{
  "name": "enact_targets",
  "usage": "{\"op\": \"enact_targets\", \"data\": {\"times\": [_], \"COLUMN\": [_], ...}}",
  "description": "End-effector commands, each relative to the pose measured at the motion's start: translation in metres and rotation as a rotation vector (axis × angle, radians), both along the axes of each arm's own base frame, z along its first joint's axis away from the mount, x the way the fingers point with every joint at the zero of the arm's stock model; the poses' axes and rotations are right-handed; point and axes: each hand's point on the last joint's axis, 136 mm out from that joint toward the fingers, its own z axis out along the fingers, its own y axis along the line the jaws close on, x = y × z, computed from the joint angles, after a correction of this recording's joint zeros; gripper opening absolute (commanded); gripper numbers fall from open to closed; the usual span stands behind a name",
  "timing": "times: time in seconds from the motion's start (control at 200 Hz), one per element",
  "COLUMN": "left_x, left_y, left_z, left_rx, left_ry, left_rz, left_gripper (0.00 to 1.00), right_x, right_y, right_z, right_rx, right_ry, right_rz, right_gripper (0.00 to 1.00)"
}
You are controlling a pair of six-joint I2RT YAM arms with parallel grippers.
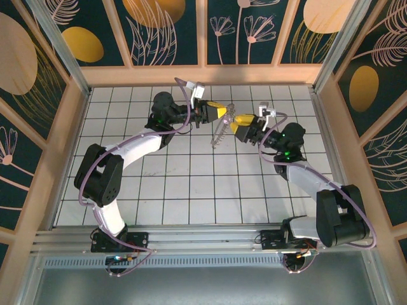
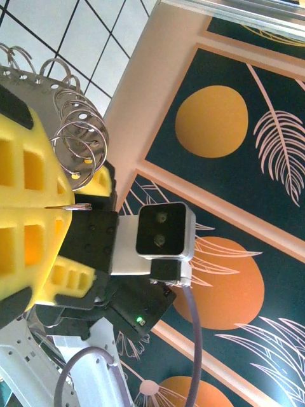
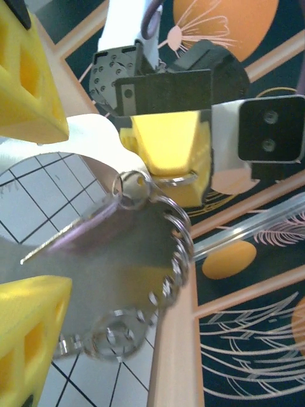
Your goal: Put the keys on the keyring
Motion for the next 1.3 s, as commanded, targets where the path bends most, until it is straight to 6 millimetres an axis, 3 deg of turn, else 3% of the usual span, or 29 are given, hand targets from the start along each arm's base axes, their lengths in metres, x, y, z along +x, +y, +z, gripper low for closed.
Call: {"op": "enact_targets", "data": {"times": [0.0, 0.681, 0.781, 0.871, 1.026, 1.291], "left_x": [-0.011, -0.013, -0.013, -0.013, -0.012, -0.011], "left_y": [0.006, 0.006, 0.007, 0.006, 0.006, 0.007], "left_z": [0.032, 0.036, 0.037, 0.037, 0.038, 0.038], "left_rx": [-0.059, -0.06, -0.062, -0.062, -0.064, -0.067], "left_ry": [-0.083, -0.091, -0.092, -0.091, -0.092, -0.09], "left_rz": [-0.007, -0.014, -0.013, -0.013, -0.011, -0.002], "left_gripper": [0.0, 0.0, 0.0, 0.0, 0.0, 0.0], "right_x": [-0.006, 0.008, 0.007, 0.007, 0.004, 0.002], "right_y": [0.01, 0.032, 0.033, 0.033, 0.033, 0.027], "right_z": [0.013, 0.011, 0.01, 0.008, 0.008, 0.007], "right_rx": [-0.027, -0.045, -0.046, -0.047, -0.05, -0.059], "right_ry": [-0.088, -0.082, -0.081, -0.08, -0.082, -0.076], "right_rz": [0.034, 0.073, 0.083, 0.087, 0.094, 0.066], "right_gripper": [0.57, 0.52, 0.44, 0.24, 0.0, 0.0]}}
